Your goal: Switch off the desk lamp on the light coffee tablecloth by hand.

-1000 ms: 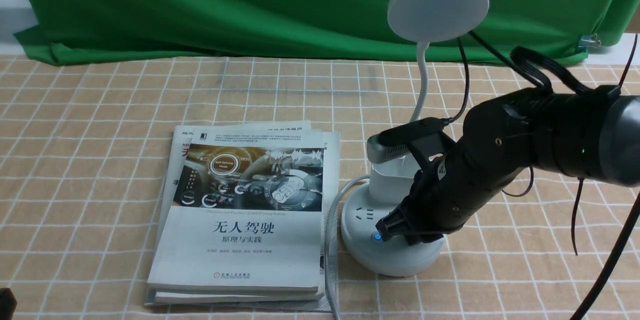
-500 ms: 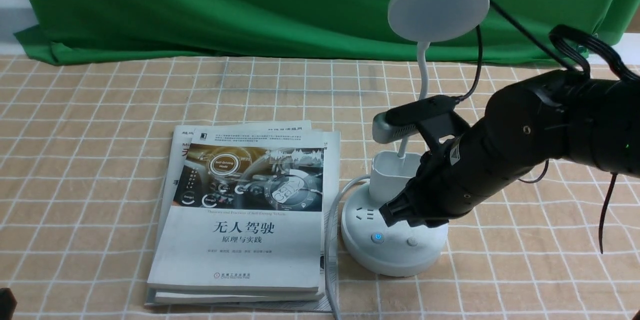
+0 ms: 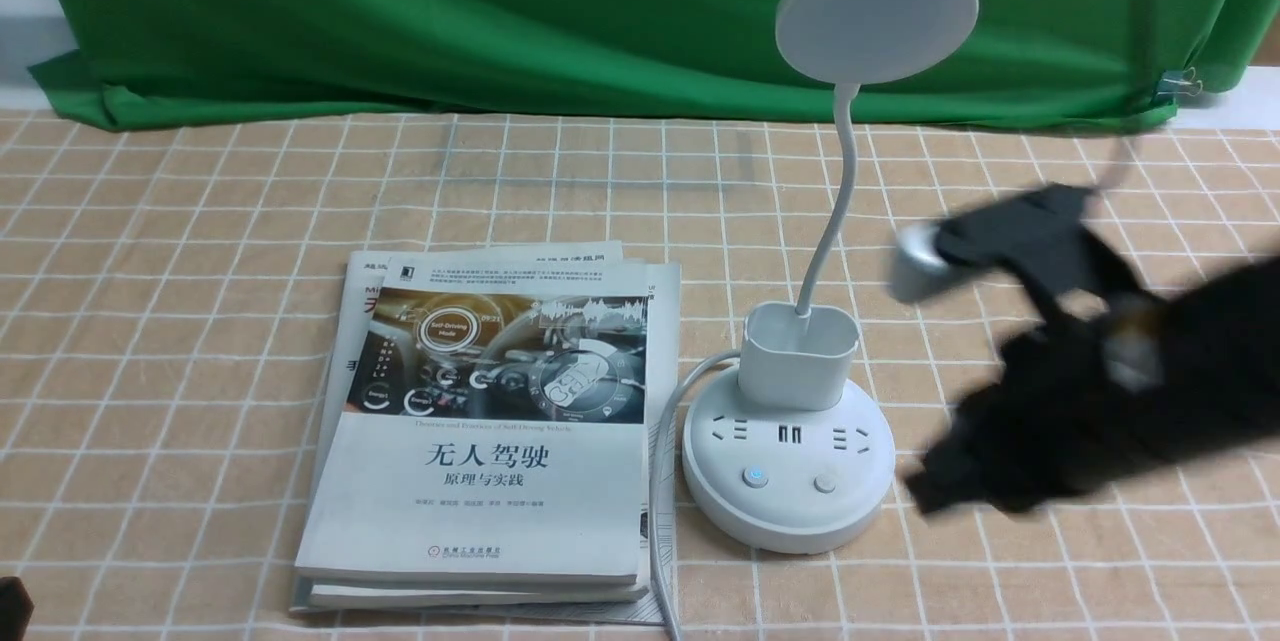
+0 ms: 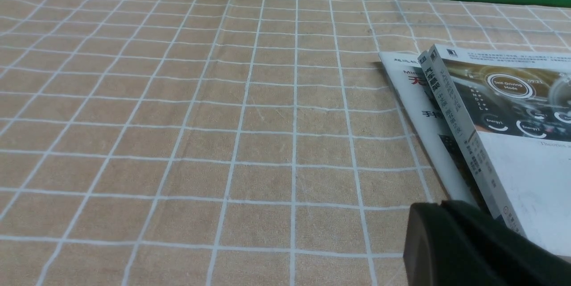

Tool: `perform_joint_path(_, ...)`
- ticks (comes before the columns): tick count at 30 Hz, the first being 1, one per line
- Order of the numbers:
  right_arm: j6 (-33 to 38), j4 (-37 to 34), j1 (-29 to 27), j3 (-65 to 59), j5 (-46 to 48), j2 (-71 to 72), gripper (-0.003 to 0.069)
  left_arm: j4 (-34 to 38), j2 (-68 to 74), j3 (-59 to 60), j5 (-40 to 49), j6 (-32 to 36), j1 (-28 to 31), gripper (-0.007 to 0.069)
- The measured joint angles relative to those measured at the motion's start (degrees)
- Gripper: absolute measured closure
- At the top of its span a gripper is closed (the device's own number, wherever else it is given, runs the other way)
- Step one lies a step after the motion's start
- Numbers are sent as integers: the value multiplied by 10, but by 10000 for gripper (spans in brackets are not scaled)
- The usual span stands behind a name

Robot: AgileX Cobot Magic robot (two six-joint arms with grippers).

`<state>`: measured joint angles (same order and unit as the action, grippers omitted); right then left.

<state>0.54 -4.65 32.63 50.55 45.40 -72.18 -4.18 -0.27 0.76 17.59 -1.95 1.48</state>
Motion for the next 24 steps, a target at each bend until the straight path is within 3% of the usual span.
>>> perform_joint_path(12,-32,0,0,-80,12,250,598,0,0,0,0,0,0,620)
perform_joint_path(18,-33,18,0,-90,-5,322,631,0,0,0,0,0,0,620)
perform_joint_path(24,1,31,-102,-216,-123,431,631,-2,0,0,0,0,0,620)
